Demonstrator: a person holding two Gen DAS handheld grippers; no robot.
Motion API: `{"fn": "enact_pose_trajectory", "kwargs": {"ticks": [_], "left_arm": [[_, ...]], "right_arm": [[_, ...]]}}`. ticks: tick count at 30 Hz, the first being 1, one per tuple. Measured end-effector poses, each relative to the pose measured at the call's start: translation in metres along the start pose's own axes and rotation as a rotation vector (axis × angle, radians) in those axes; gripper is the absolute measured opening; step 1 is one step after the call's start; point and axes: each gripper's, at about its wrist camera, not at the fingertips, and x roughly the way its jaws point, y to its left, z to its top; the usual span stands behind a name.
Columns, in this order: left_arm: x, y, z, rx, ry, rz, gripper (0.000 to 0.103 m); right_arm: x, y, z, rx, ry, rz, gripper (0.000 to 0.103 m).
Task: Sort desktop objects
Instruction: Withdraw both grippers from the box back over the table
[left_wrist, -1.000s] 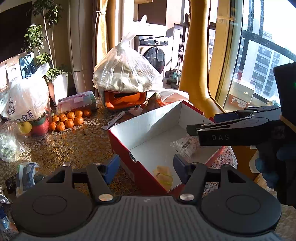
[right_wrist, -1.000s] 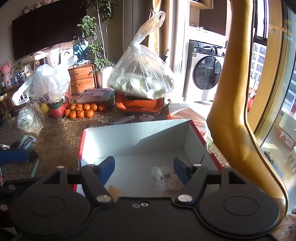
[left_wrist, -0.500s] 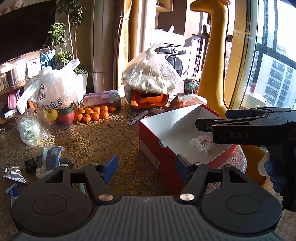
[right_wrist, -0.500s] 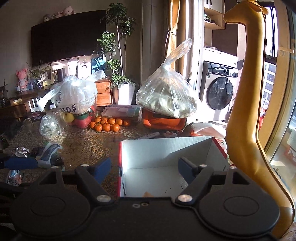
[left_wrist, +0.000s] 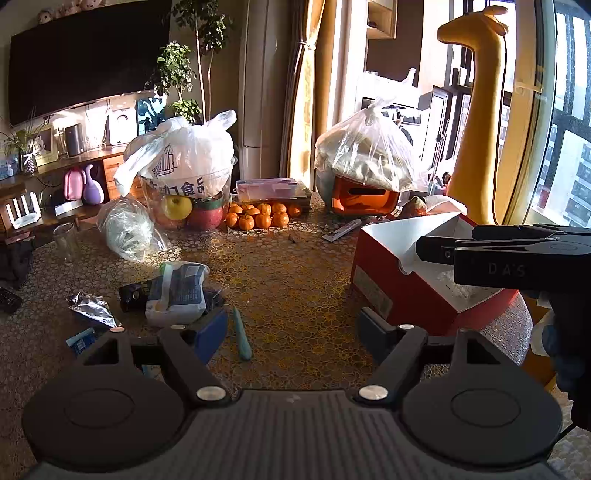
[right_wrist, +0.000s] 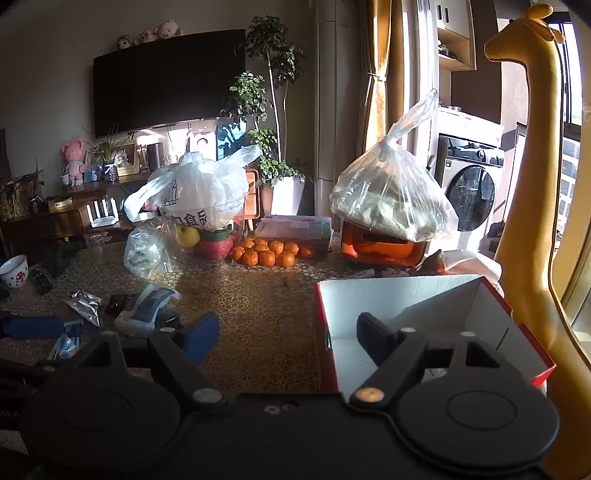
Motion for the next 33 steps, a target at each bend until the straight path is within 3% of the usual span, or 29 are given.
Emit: {"fn": "enact_pose_trajectory", "kwargs": {"ticks": [10, 12, 22, 24, 26, 33], "left_arm": [[-0.015, 0.037, -0.028, 0.005, -0.063, 0.087, 0.077], [-0.014, 0.046, -0.034, -0.007, -0.063, 0.098, 0.083], [0.004, 0.091, -0.066, -0.079, -0.029, 0.166, 0.089], [0.007, 0.099, -0.071, -0.09, -0.032, 0.177, 0.092], [0.01, 0.106, -0.075, -0.103, -0.035, 0.191, 0.103], [0.022, 0.13, -0.084, -0.134, -0.03, 0.214, 0.103]], "right_arm": [[0.014, 0.049, -0.008, -0.043, -0.026, 0.05, 0.082], [0.019, 0.056, -0.01, -0.04, -0.02, 0.053, 0.083], [0.05, 0.086, -0.025, -0.066, 0.014, 0.083, 0.087], [0.057, 0.092, -0.027, -0.076, 0.022, 0.086, 0.087], [0.065, 0.098, -0.03, -0.08, 0.031, 0.09, 0.088], [0.09, 0.115, -0.04, -0.116, 0.073, 0.095, 0.088]]}}
